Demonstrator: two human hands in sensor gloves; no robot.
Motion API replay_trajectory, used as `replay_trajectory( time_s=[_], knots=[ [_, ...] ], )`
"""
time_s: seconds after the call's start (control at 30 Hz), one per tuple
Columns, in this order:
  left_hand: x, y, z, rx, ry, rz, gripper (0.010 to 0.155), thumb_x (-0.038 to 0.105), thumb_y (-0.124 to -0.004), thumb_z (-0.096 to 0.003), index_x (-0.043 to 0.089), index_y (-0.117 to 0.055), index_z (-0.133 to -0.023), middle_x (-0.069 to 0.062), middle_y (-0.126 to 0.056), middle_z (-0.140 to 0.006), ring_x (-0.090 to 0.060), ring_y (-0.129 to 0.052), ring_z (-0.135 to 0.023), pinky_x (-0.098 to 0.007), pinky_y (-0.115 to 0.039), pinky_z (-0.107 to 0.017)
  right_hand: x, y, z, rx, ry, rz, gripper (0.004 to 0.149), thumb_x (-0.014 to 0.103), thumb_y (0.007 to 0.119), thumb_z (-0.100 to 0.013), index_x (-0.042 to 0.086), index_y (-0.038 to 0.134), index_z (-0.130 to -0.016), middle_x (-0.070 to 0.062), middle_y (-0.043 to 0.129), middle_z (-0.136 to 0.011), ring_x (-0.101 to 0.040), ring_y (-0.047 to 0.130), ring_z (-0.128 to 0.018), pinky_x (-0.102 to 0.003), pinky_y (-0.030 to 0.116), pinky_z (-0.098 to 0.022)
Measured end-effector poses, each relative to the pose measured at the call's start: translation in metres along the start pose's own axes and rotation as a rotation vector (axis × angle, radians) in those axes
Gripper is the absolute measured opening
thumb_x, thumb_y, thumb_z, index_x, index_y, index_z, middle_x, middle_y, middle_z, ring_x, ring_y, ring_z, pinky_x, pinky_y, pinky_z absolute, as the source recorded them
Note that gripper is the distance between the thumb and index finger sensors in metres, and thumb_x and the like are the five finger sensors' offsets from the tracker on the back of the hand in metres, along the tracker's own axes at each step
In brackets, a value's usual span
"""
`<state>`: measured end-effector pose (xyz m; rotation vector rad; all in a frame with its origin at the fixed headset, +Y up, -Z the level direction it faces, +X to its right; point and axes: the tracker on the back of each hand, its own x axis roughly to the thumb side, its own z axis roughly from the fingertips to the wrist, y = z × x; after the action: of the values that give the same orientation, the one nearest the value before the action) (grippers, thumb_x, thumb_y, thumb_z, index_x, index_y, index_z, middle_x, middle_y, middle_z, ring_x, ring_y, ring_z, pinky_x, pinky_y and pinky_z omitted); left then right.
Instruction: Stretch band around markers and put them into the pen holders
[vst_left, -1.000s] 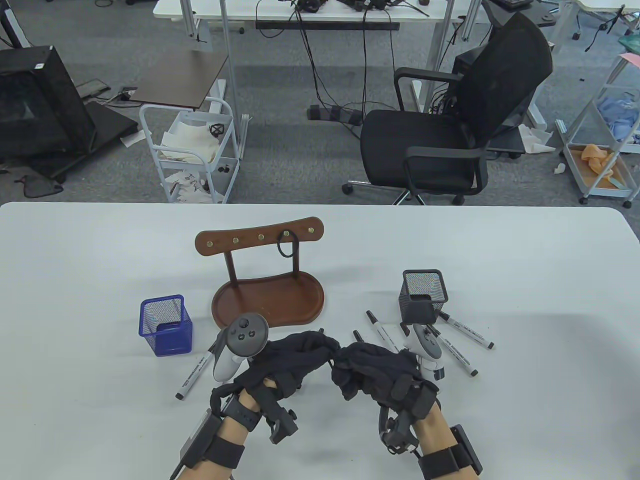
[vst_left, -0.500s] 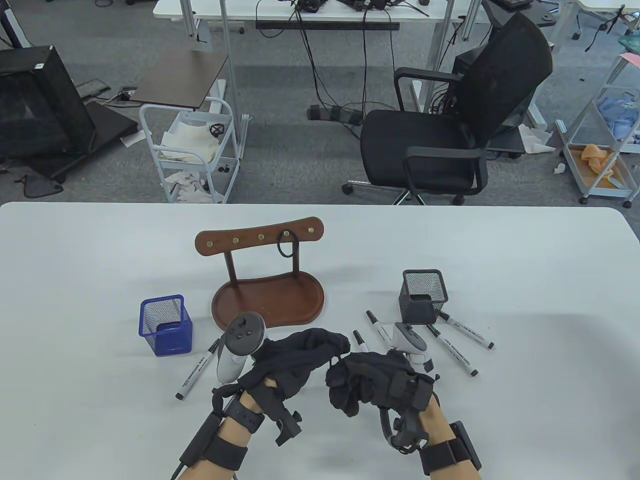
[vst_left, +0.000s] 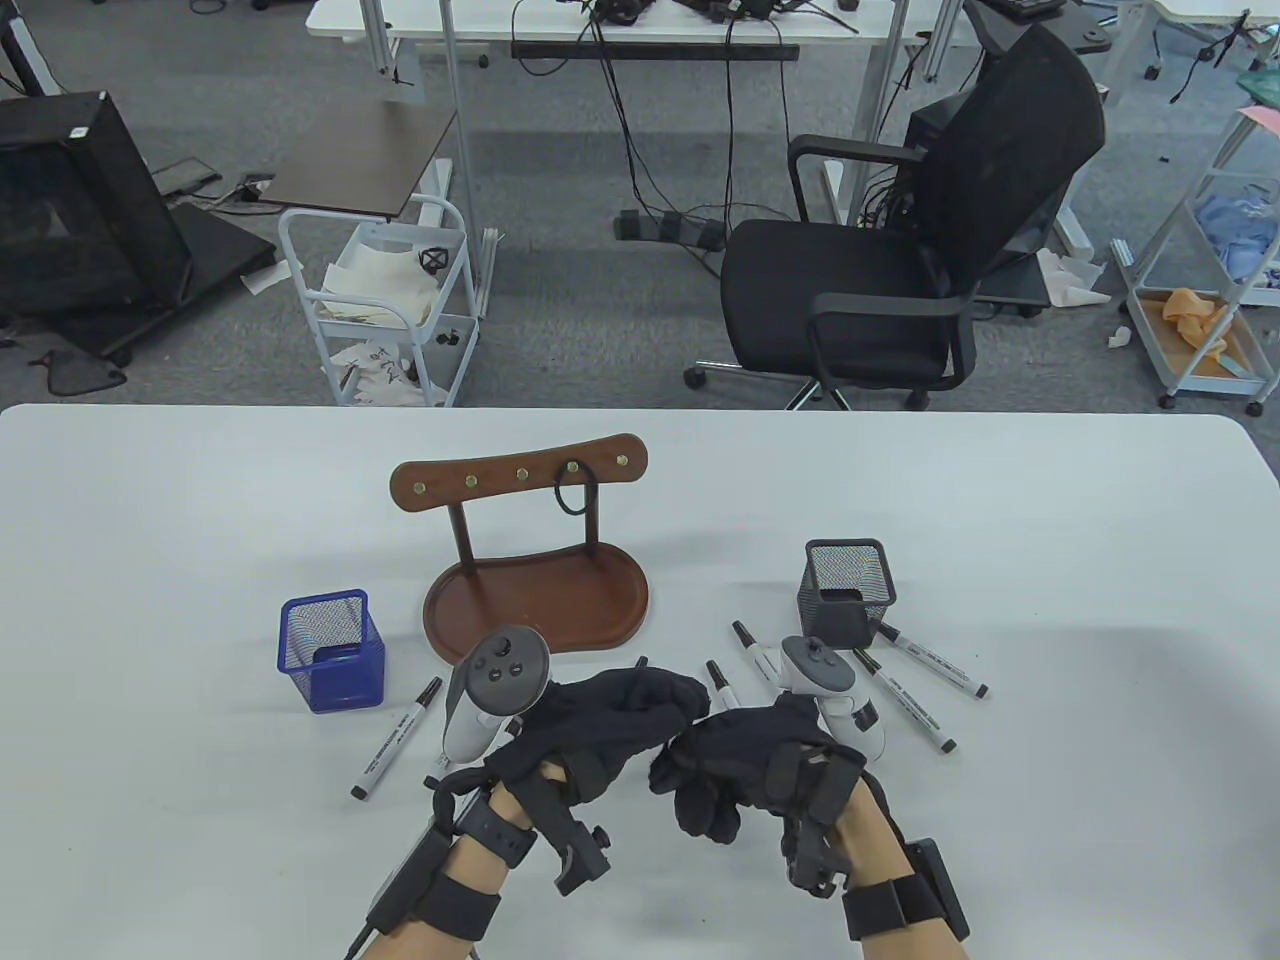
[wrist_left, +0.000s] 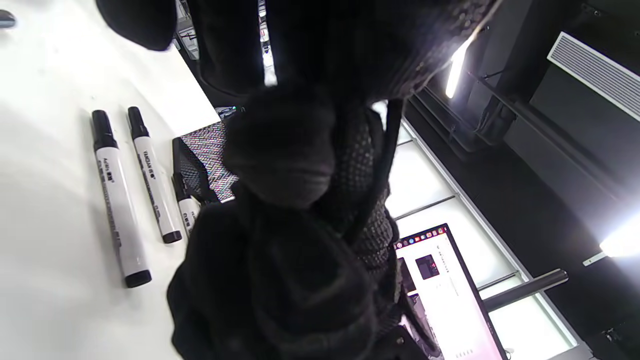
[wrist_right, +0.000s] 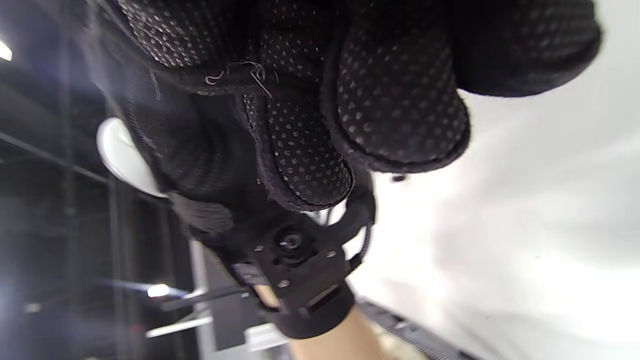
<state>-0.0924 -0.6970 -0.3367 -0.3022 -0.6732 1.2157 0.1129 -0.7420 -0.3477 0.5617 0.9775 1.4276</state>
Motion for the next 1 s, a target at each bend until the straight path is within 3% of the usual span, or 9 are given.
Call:
replay_trajectory(
  time_s=[0.17, 0.37, 0.63, 0.9, 1.0],
  knots=[
    [-0.006, 0.001, 0.0, 0.02, 0.049, -0.001, 0.035, 0.035, -0.079, -0.0599, 0.018, -0.083, -0.09, -0.008, -0.087, -0.106, -0.045, -0.074, -0.105, -0.072, -0.056, -0.074, 0.003, 0.002, 0.001, -0.046, 0.021, 0.075, 0.033, 0.04, 0.091, -0.048, 0.017, 0.096, -0.072, 0.003, 0.113, -0.042, -0.023, 0.106, -0.024, -0.046, 0.088, -0.03],
    [-0.015, 0.014, -0.001, 0.014, 0.065, 0.046, 0.036, 0.034, -0.081, -0.0596, 0.018, -0.084, -0.091, -0.008, -0.086, -0.107, -0.047, -0.073, -0.105, -0.072, -0.055, -0.074, 0.005, -0.002, 0.008, 0.009, -0.074, 0.028, 0.036, 0.035, 0.094, -0.047, 0.021, 0.092, -0.081, 0.005, 0.109, -0.057, -0.025, 0.103, -0.043, -0.049, 0.084, -0.043],
    [-0.022, 0.022, 0.001, -0.029, 0.066, 0.088, 0.037, 0.034, -0.083, -0.0578, 0.019, -0.084, -0.092, -0.007, -0.086, -0.108, -0.048, -0.071, -0.106, -0.073, -0.053, -0.074, 0.01, -0.005, 0.014, 0.044, -0.17, -0.019, 0.041, 0.03, 0.096, -0.047, 0.024, 0.088, -0.086, -0.004, 0.1, -0.079, -0.032, 0.092, -0.069, -0.055, 0.073, -0.059],
    [-0.021, 0.018, -0.001, -0.071, 0.059, 0.068, 0.039, 0.034, -0.08, -0.0586, 0.019, -0.082, -0.095, -0.007, -0.083, -0.11, -0.049, -0.069, -0.107, -0.074, -0.052, -0.075, 0.008, -0.005, 0.014, 0.034, -0.173, -0.027, 0.052, 0.034, 0.098, -0.045, 0.029, 0.079, -0.093, -0.006, 0.092, -0.089, -0.035, 0.086, -0.077, -0.057, 0.069, -0.063],
    [-0.025, 0.023, 0.002, -0.035, 0.08, 0.051, 0.039, 0.033, -0.079, -0.0597, 0.018, -0.081, -0.096, -0.008, -0.082, -0.111, -0.049, -0.068, -0.107, -0.074, -0.051, -0.075, 0.009, -0.006, 0.016, 0.023, -0.175, -0.032, 0.057, 0.034, 0.098, -0.044, 0.031, 0.075, -0.096, -0.007, 0.09, -0.091, -0.036, 0.084, -0.079, -0.057, 0.069, -0.063]
  ],
)
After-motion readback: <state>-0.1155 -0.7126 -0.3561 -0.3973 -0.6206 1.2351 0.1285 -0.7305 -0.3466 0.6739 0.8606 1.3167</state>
